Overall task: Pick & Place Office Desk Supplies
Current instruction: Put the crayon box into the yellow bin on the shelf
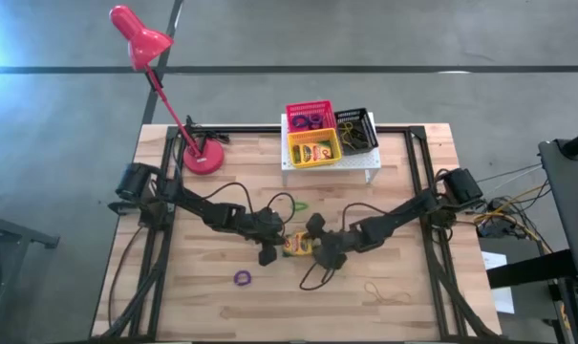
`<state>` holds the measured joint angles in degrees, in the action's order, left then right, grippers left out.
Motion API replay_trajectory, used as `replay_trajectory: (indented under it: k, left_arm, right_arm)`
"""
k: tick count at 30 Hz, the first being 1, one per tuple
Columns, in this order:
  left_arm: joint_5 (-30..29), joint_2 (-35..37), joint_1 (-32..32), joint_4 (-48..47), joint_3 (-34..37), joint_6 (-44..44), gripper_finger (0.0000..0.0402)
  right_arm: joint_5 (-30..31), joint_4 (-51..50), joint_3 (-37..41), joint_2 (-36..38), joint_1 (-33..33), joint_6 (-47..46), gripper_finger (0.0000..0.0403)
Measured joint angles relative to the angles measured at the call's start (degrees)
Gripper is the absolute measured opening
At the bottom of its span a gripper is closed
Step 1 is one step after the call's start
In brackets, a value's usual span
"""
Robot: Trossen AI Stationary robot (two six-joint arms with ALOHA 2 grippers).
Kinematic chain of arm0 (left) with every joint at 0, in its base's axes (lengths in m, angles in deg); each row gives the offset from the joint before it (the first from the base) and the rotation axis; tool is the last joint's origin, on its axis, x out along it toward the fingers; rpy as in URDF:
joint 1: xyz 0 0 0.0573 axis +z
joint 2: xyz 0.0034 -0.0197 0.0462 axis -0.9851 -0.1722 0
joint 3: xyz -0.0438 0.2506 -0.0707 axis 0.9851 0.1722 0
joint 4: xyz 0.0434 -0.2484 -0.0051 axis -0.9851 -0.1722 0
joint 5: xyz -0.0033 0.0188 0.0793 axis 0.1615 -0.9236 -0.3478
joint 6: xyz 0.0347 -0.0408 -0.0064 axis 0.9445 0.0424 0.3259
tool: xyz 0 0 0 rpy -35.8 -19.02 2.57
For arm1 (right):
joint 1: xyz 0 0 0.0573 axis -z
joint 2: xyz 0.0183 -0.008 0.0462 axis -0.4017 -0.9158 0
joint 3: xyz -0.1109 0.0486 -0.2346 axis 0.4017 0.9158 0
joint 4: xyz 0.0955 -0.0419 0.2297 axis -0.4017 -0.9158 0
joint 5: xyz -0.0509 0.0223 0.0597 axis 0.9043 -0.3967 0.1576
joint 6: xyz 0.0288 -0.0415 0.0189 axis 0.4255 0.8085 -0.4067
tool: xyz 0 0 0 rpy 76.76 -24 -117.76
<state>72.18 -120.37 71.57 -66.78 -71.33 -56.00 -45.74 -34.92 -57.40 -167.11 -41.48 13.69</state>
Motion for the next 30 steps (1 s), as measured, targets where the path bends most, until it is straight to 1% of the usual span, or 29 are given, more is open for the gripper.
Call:
replay_trajectory:
  k: [5,9,15,20,23,27,30]
  left_arm:
    - [-0.01,0.0,0.03,0.47,0.01,-0.66,0.0]
    - [-0.03,0.83,0.09,0.2,0.01,-1.07,0.0]
    - [-0.22,5.48,0.72,-2.41,0.21,-0.96,0.0001]
    - [-0.48,10.99,1.84,-5.89,0.14,-0.39,0.0001]
    - [-3.5,14.85,2.03,-9.64,0.08,0.92,0.0001]
    - [-11.47,18.74,2.03,-14.77,0.09,2.4,0.0001]
    - [-17.18,20.37,1.97,-16.98,0.08,2.45,0.0001]
  right_arm:
    - [0.24,0.19,-0.95,0.04,-0.26,-0.58,0.0209]
    - [-0.1,0.12,-1.18,0.09,-1.24,-1.13,0.0163]
    - [-0.12,-0.04,-1.27,1.35,-3.22,-2.87,0.0091]
    - [1.46,-1.39,-1.29,5.39,-3.81,-5.4,0.0046]
    - [2.13,-4.9,-1.65,9.89,-3.83,-5.63,0.0032]
    - [4.9,-8.65,-3.29,17.86,-3.33,-2.76,0.0033]
    - [5.51,-13.1,-5.8,24.1,-0.93,1.13,0.0034]
